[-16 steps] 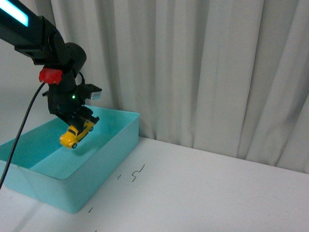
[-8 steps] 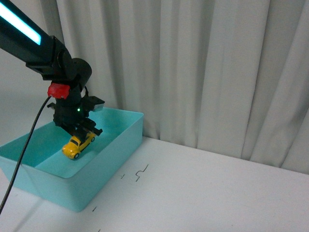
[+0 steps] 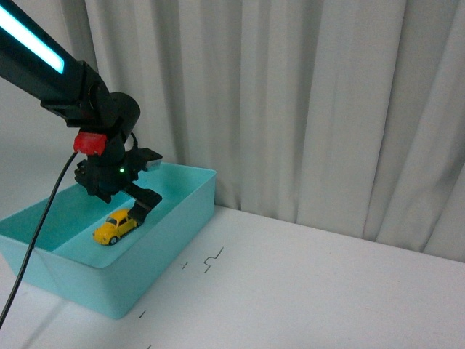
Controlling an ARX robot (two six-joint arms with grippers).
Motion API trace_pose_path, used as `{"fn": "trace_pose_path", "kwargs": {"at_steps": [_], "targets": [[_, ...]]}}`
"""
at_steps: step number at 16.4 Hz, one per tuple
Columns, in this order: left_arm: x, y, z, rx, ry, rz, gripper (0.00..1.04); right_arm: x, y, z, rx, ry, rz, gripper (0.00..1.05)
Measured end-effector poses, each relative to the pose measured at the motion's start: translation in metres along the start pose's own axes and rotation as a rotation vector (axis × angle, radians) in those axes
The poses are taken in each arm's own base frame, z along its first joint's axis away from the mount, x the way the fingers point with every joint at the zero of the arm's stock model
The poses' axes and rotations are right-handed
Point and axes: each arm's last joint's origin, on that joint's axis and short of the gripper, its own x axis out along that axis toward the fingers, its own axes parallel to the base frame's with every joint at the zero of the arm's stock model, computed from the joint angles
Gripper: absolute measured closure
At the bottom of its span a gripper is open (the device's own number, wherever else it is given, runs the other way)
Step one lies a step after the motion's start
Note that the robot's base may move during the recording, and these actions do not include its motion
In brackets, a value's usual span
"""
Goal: Wind up and store yellow beetle toy
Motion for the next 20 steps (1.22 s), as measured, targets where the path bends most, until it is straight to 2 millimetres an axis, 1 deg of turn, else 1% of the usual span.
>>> {"fn": "trace_pose_path", "kwargs": {"at_steps": [1,2,4,5,7,9,12,13,14,15,16,17,18,20], "targets": [[-0.004,-0.001,0.0,0.012,-0.04,-0.034,0.07,0.0,0.0,0.0,0.0,0.0,0.0,0.07],[-0.017,0.0,0.001,0.016,-0.107,-0.062,0.07,0.0,0.0,0.0,0.0,0.0,0.0,0.07],[-0.055,0.008,0.007,0.041,-0.261,-0.059,0.07,0.0,0.0,0.0,0.0,0.0,0.0,0.07],[-0.084,0.014,0.008,0.05,-0.345,-0.048,0.07,0.0,0.0,0.0,0.0,0.0,0.0,0.07],[-0.118,0.015,0.001,0.068,-0.449,-0.064,0.07,0.0,0.0,0.0,0.0,0.0,0.0,0.07],[-0.146,0.01,-0.017,0.093,-0.549,-0.097,0.07,0.0,0.0,0.0,0.0,0.0,0.0,0.07],[-0.209,0.005,-0.053,0.116,-0.743,-0.074,0.07,0.0,0.0,0.0,0.0,0.0,0.0,0.07],[-0.232,0.002,-0.068,0.124,-0.817,-0.064,0.07,0.0,0.0,0.0,0.0,0.0,0.0,0.07],[-0.247,-0.003,-0.083,0.113,-0.939,-0.029,0.1,0.0,0.0,0.0,0.0,0.0,0.0,0.07],[-0.254,-0.018,-0.103,0.006,-1.107,-0.006,0.22,0.0,0.0,0.0,0.0,0.0,0.0,0.07],[-0.256,-0.039,-0.128,-0.088,-1.188,-0.048,0.33,0.0,0.0,0.0,0.0,0.0,0.0,0.07],[-0.255,-0.061,-0.158,-0.175,-1.227,-0.107,0.45,0.0,0.0,0.0,0.0,0.0,0.0,0.07],[-0.253,-0.079,-0.183,-0.217,-1.249,-0.144,0.58,0.0,0.0,0.0,0.0,0.0,0.0,0.07],[-0.24,-0.1,-0.207,-0.263,-1.248,-0.164,0.82,0.0,0.0,0.0,0.0,0.0,0.0,0.07]]}}
